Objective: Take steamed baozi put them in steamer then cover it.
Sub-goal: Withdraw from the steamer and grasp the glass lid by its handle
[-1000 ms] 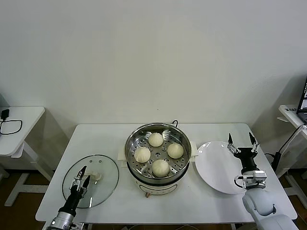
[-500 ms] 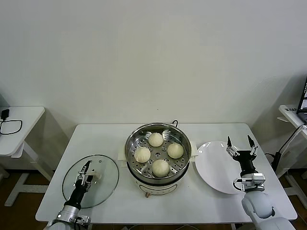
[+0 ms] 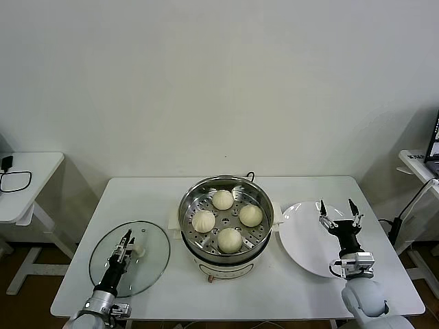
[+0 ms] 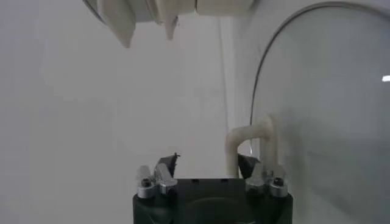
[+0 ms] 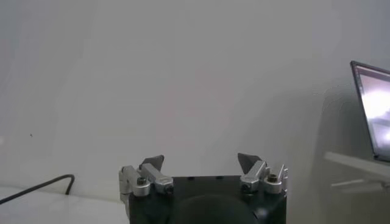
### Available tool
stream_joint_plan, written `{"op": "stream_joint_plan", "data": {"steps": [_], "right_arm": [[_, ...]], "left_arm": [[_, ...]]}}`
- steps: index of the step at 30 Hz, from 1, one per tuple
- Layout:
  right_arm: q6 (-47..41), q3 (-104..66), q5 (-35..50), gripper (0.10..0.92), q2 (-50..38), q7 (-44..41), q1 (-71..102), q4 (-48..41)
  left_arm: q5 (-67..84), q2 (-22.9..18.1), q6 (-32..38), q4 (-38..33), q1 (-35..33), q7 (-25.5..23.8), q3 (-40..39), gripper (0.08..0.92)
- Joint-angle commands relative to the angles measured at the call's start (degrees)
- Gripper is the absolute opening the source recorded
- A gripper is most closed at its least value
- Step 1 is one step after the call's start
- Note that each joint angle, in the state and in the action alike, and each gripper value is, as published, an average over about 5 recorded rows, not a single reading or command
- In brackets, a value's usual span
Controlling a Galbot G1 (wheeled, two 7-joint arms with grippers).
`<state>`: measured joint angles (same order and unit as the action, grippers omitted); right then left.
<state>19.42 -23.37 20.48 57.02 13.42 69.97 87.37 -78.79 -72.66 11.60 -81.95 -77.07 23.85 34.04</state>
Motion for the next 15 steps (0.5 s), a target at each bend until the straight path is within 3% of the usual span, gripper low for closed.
{"op": "stream_joint_plan", "data": {"steps": [1,9,15], "right_arm": [[0.2,-0.2,-0.3,0.823,1.1,-0.2,0.4,0.1],[0.8,-1.0,-0.6,0.823,1.8,-0.7,1.4,0.2],[1.1,-1.2,-0.8,0.823,2.4,-1.5,2.9,0.5]], "left_arm": [[0.9,0.0,0.4,0.3,0.5,-0.2,0.0,0.472],[3.5,1.4,0.4,-2.8,-0.7,-0.6,1.7,0.240],[8.0,4.8,-2.0,-12.8,-3.2,-3.0,4.5,0.194]]}}
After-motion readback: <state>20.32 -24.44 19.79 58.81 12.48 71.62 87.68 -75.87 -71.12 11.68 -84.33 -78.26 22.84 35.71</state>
